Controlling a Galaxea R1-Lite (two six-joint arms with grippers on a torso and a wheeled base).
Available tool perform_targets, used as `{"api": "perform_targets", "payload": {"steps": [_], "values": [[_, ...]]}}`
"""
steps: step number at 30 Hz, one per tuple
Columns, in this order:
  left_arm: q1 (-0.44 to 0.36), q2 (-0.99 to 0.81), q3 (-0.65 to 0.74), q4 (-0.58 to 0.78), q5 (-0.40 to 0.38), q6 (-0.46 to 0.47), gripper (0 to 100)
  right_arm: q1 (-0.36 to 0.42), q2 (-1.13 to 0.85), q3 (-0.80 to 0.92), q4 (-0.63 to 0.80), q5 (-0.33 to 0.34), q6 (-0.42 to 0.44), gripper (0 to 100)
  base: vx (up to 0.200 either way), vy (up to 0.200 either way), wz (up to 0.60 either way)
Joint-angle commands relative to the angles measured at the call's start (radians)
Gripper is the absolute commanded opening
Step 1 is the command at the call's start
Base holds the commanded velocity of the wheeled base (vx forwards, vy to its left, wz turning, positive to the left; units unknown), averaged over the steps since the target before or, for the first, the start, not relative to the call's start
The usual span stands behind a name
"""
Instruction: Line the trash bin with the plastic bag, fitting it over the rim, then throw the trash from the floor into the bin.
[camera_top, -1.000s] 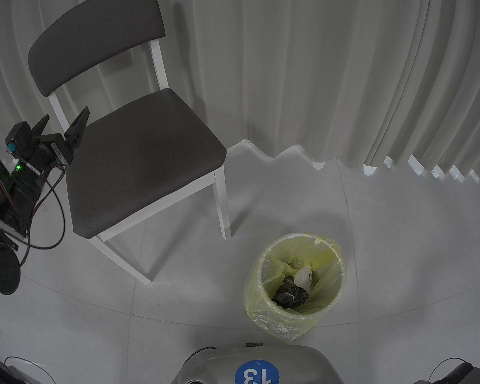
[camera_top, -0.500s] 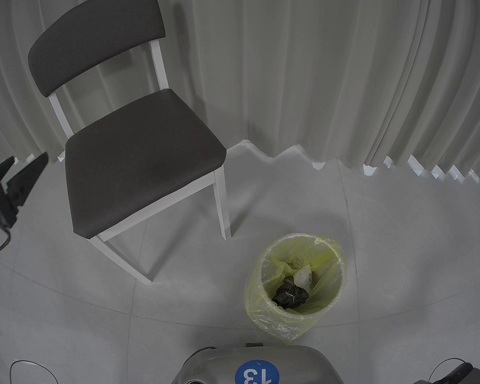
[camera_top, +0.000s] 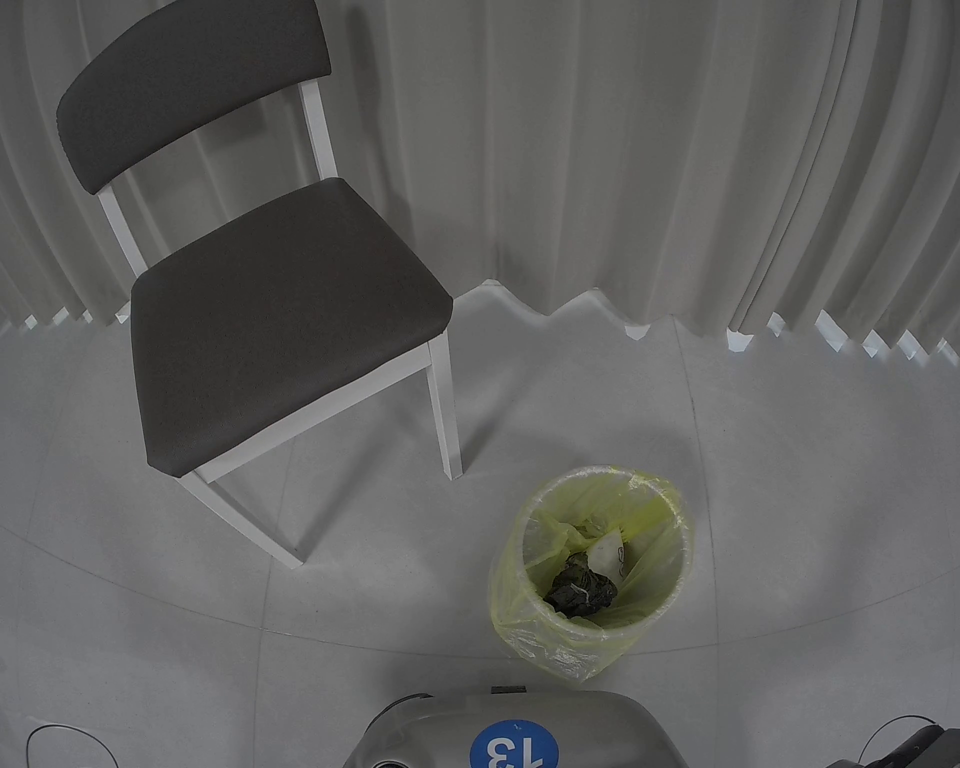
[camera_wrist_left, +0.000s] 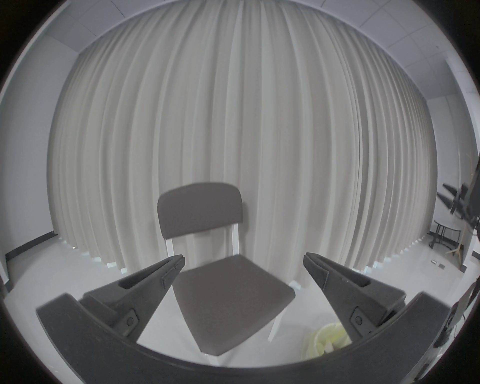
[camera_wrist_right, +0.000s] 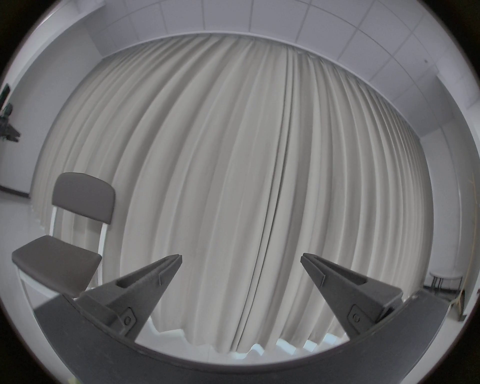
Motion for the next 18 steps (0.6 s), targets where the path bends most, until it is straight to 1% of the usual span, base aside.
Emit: {"api": "perform_targets", "payload": {"steps": [1,4,5,6,7,8,11,15,18], "values": [[0.031,0.133,0.015,-0.137,0.004,-0.067,100,0.000,0.286,0.053,-0.163,-0.023,0.080,100,0.000,0.000,0.00],[0.040,0.175,0.089,-0.235,0.003,-0.085,100,0.007,0.412,0.064,-0.269,-0.068,0.128,100,0.000,0.000,0.00],[0.043,0.179,0.096,-0.246,0.001,-0.087,100,0.011,0.423,0.062,-0.278,-0.074,0.134,100,0.000,0.000,0.00],[0.052,0.205,0.122,-0.297,0.004,-0.085,100,0.050,0.475,0.059,-0.320,-0.114,0.165,100,0.000,0.000,0.00],[0.058,0.224,0.128,-0.312,0.006,-0.085,100,0.079,0.498,0.056,-0.326,-0.142,0.183,100,0.000,0.000,0.00],[0.061,0.236,0.132,-0.315,0.007,-0.081,100,0.105,0.513,0.062,-0.320,-0.171,0.191,100,0.000,0.000,0.00],[0.060,0.273,0.148,-0.300,0.010,-0.076,100,0.149,0.542,0.104,-0.255,-0.198,0.203,100,0.000,0.000,0.00],[0.052,0.307,0.207,-0.269,0.027,-0.075,100,0.194,0.541,0.206,-0.151,-0.197,0.218,100,0.000,0.000,0.00],[0.032,0.284,0.288,-0.195,0.022,-0.062,100,0.201,0.539,0.286,-0.076,-0.191,0.226,100,0.000,0.000,0.00]]}}
